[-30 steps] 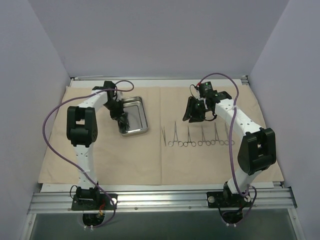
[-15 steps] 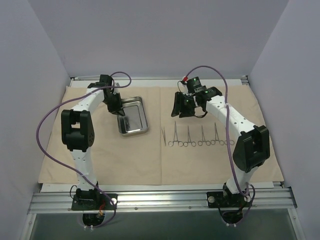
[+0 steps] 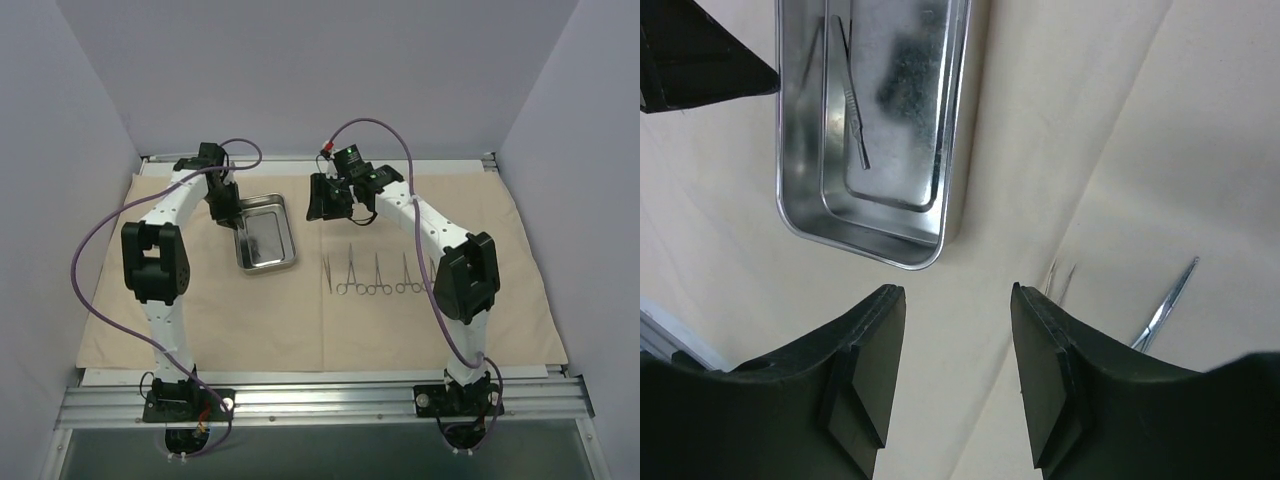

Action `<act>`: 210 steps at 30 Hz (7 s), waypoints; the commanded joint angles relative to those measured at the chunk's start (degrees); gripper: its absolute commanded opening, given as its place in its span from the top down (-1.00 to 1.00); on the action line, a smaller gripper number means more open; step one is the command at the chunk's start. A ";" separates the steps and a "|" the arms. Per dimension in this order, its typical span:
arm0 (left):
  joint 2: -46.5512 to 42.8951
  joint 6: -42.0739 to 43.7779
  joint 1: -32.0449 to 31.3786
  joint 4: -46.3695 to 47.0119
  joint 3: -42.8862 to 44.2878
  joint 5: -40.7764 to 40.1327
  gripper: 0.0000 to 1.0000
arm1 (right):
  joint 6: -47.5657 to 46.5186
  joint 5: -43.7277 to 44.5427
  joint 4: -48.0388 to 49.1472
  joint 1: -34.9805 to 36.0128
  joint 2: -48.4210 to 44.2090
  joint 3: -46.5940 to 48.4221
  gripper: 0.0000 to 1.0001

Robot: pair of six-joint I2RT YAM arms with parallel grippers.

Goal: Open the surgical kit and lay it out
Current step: Pick up the medical item from the container, then place the medical item in the surgical kit.

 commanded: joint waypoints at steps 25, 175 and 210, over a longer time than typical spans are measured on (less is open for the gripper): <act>10.80 -9.24 -6.40 -4.08 8.76 -14.00 -0.02 | -0.31 -0.15 2.10 -3.36 -14.33 -15.19 0.07; 5.79 -17.42 -29.25 -0.22 2.70 -8.29 0.95 | -0.84 -5.69 -1.76 -22.87 -33.40 -31.29 0.05; 7.82 -19.00 -26.53 2.78 -1.26 -8.73 0.28 | -0.92 -6.57 -0.98 -22.70 -32.18 -31.90 0.05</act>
